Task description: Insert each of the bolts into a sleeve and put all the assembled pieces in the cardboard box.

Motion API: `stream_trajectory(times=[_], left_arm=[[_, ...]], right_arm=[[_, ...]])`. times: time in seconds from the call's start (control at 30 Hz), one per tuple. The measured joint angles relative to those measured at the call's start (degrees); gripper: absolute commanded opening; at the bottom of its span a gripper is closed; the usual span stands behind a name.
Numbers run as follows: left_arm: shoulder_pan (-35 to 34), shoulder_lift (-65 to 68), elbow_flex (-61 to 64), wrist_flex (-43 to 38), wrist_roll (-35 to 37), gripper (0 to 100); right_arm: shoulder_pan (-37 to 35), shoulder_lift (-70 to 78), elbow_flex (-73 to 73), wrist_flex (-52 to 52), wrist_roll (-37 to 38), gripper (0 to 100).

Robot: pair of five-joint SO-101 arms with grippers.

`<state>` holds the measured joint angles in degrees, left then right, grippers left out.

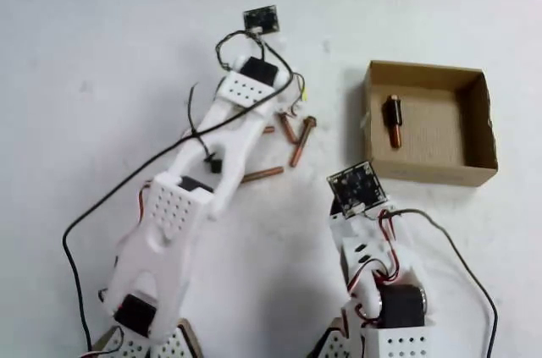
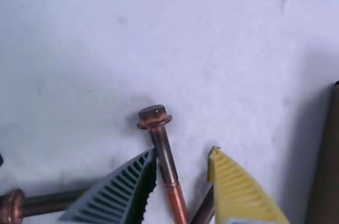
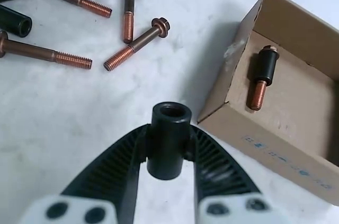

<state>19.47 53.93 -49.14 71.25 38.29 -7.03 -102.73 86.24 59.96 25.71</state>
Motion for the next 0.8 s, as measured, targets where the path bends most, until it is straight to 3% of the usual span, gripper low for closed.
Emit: stream_trajectory(times=[0.2, 0.6, 0.73, 0.8], left_arm=[[0.00, 0.09, 0.00, 0.00, 0.09, 14], [-0.79, 4.75, -0.44, -1.67, 1.76, 14], [-1.23, 4.75, -0.44, -2.81, 1.93, 3], [-1.58, 4.75, -0.44, -3.16, 1.93, 3]], right_arm=[[0.00, 0.00, 0.00, 0.00, 0.00, 1.7], [0.00, 0.00, 0.00, 0.00, 0.00, 1.7], [0.00, 0.00, 0.00, 0.00, 0.00, 1.7], [0.00, 0.00, 0.00, 0.00, 0.00, 1.7]])
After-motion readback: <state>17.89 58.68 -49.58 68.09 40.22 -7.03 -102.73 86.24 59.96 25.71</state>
